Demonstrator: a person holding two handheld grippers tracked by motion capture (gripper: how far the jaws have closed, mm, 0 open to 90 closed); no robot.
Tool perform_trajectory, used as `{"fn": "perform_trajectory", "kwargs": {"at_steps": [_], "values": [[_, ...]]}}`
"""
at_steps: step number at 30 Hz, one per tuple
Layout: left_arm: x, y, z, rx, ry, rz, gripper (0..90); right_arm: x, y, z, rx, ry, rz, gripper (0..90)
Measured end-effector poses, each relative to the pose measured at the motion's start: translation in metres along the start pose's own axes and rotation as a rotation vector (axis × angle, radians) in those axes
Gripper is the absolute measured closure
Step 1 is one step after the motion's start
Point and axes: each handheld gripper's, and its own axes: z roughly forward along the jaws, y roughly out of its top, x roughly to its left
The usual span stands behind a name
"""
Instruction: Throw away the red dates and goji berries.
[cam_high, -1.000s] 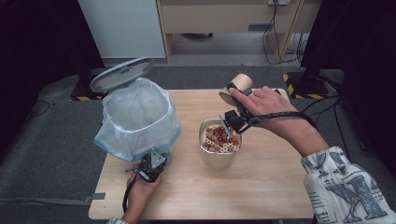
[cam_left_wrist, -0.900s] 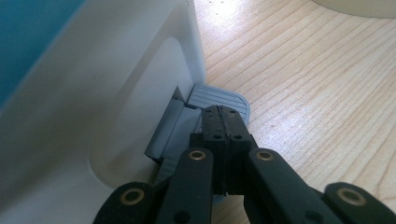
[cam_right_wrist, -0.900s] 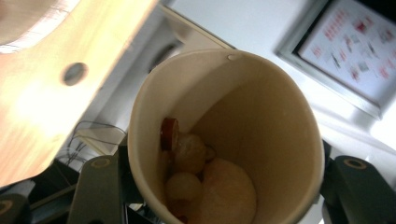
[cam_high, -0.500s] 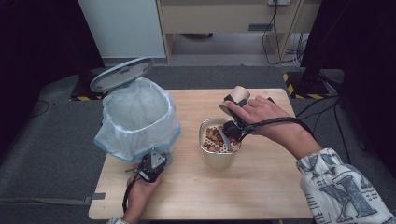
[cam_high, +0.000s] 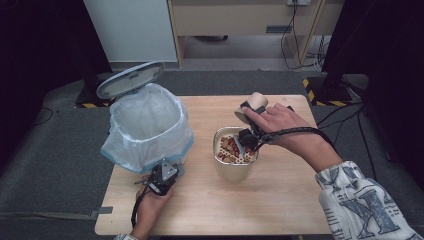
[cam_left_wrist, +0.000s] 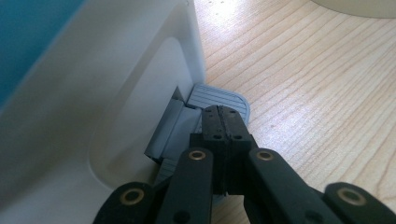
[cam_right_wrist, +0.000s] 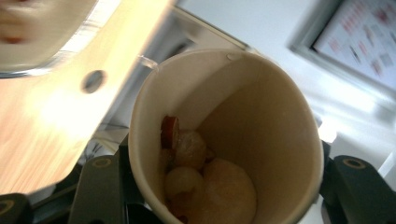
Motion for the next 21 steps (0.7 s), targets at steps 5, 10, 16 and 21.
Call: {"fn": "perform_trajectory", "kwargs": {"at_steps": [5, 10, 16, 21], "values": [[0.000, 0.000, 0.000, 0.000, 0.000, -0.001, 89.2, 0.006, 0.006, 0.000, -0.020, 0.032, -0.021, 39.4], [0.000, 0.000, 0.000, -0.001, 0.000, -0.001, 89.2, -0.002, 0.000, -0.004, -0.019, 0.013, 0.024, 39.4], [0.000, 0.000, 0.000, 0.000, 0.001, 0.000, 89.2, -0.006, -0.002, -0.007, -0.033, 0.005, 0.052, 39.4], [0.000, 0.000, 0.000, 0.000, 0.001, 0.000, 89.2, -0.014, -0.011, -0.009, -0.060, 0.011, 0.165, 39.3]]}}
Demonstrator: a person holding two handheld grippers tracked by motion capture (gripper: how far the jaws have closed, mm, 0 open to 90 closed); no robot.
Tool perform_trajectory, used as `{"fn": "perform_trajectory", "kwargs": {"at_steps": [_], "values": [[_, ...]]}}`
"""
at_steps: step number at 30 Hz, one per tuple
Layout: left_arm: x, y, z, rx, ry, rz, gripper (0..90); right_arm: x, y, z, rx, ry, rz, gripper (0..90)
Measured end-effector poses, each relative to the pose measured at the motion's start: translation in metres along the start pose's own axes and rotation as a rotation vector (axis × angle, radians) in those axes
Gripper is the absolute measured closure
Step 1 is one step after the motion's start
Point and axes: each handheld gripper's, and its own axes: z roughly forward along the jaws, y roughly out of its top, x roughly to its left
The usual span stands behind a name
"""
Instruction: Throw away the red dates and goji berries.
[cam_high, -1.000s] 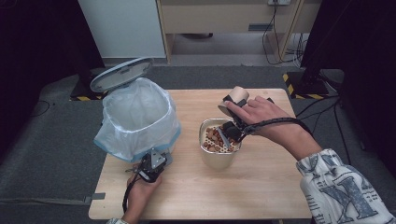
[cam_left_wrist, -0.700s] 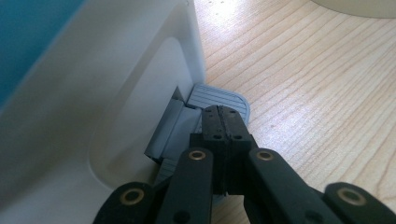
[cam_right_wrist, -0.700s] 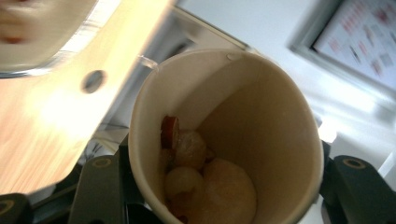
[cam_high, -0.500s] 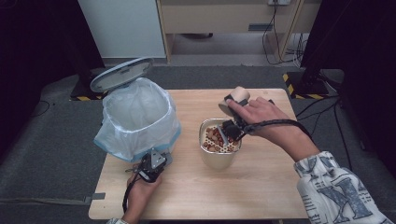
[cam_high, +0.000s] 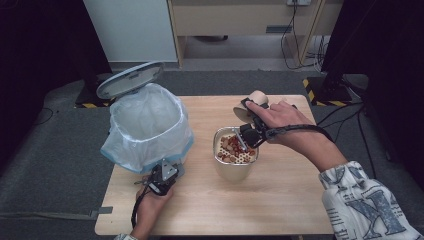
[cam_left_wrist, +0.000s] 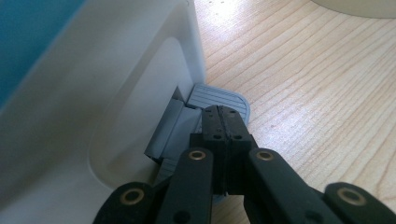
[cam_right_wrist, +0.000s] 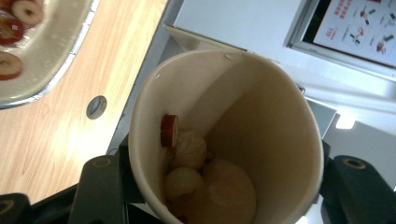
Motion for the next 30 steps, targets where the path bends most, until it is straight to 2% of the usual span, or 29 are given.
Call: {"fn": "perform_trajectory", "kwargs": {"at_steps": [2, 7, 14, 20, 26, 30], "values": [[0.000, 0.000, 0.000, 0.000, 0.000, 0.000, 89.2, -0.004, -0.003, -0.001, 0.002, 0.006, 0.035, 39.3], [0.000, 0.000, 0.000, -0.001, 0.000, 0.000, 89.2, -0.010, -0.011, 0.001, -0.034, 0.034, 0.162, 39.2], [0.000, 0.000, 0.000, -0.001, -0.001, -0.001, 89.2, -0.017, -0.027, 0.007, -0.086, 0.083, 0.370, 39.0], [0.000, 0.000, 0.000, -0.001, -0.001, -0.002, 89.2, -0.024, -0.041, 0.011, -0.132, 0.160, 0.573, 38.9], [0.000, 0.000, 0.000, -0.002, -0.002, -0.003, 89.2, -0.031, -0.054, 0.014, -0.184, 0.190, 0.713, 38.7], [0.000, 0.000, 0.000, -0.002, -0.003, -0.003, 89.2, -0.032, -0.059, 0.017, -0.188, 0.202, 0.749, 38.6]]}}
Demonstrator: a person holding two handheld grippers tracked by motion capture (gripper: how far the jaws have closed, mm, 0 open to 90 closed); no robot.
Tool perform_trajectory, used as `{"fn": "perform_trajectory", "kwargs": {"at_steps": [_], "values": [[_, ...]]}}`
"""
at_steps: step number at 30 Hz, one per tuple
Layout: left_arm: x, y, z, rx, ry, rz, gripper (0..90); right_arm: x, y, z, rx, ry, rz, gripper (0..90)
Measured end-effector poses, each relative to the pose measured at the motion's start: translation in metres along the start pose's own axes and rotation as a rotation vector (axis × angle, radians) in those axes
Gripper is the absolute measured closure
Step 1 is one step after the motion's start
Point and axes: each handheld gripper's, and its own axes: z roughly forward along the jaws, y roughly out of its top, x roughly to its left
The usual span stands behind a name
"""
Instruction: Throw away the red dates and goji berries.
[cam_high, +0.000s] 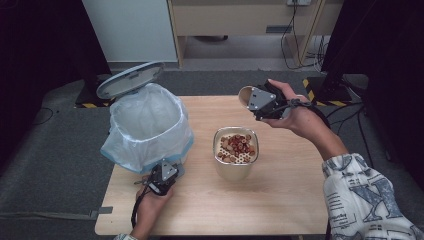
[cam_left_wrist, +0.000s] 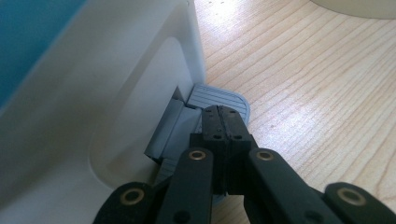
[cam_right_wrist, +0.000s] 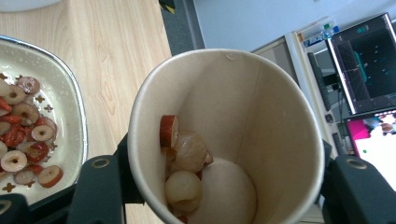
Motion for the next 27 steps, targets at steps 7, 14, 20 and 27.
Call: {"fn": "perform_trajectory", "kwargs": {"at_steps": [7, 14, 20, 27], "values": [[0.000, 0.000, 0.000, 0.000, 0.000, 0.001, 89.2, -0.010, -0.009, -0.001, -0.019, 0.035, 0.087, 38.5], [0.000, 0.000, 0.000, 0.000, 0.000, 0.000, 89.2, -0.021, -0.020, -0.005, -0.055, 0.092, 0.196, 38.2], [0.000, 0.000, 0.000, 0.000, 0.000, 0.000, 89.2, -0.030, -0.027, -0.010, -0.099, 0.133, 0.302, 38.0], [0.000, 0.000, 0.000, -0.001, -0.001, -0.001, 89.2, -0.036, -0.029, -0.011, -0.131, 0.170, 0.365, 37.8]]}}
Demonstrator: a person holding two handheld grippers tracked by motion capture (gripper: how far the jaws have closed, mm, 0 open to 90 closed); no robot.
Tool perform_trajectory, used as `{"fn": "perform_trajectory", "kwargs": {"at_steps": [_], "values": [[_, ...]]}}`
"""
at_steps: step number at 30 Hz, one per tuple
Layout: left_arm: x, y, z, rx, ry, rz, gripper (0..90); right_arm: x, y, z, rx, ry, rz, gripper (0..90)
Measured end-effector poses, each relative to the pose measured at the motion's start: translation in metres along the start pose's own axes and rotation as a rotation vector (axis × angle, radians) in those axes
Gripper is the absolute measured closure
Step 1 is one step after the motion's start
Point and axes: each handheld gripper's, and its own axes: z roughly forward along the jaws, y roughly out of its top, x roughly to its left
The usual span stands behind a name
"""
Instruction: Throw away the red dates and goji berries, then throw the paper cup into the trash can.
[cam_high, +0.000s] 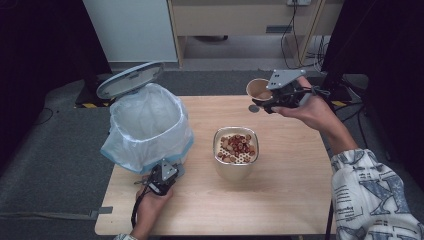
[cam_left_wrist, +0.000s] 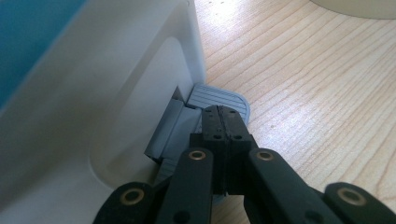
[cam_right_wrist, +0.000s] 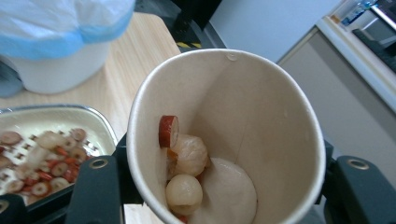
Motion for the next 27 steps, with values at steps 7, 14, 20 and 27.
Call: {"fn": "perform_trajectory", "kwargs": {"at_steps": [7, 14, 20, 27], "values": [[0.000, 0.000, 0.000, 0.000, -0.001, 0.000, 89.2, -0.004, 0.000, -0.002, -0.027, 0.016, 0.036, 37.6], [0.000, 0.000, 0.000, 0.000, 0.000, -0.001, 89.2, -0.006, -0.001, -0.005, -0.047, 0.042, 0.064, 37.4], [0.000, 0.000, 0.000, 0.000, 0.001, 0.000, 89.2, -0.011, 0.000, -0.008, -0.077, 0.059, 0.115, 37.2], [0.000, 0.000, 0.000, 0.000, -0.001, -0.001, 89.2, -0.013, 0.002, -0.005, -0.067, 0.074, 0.143, 37.0]]}}
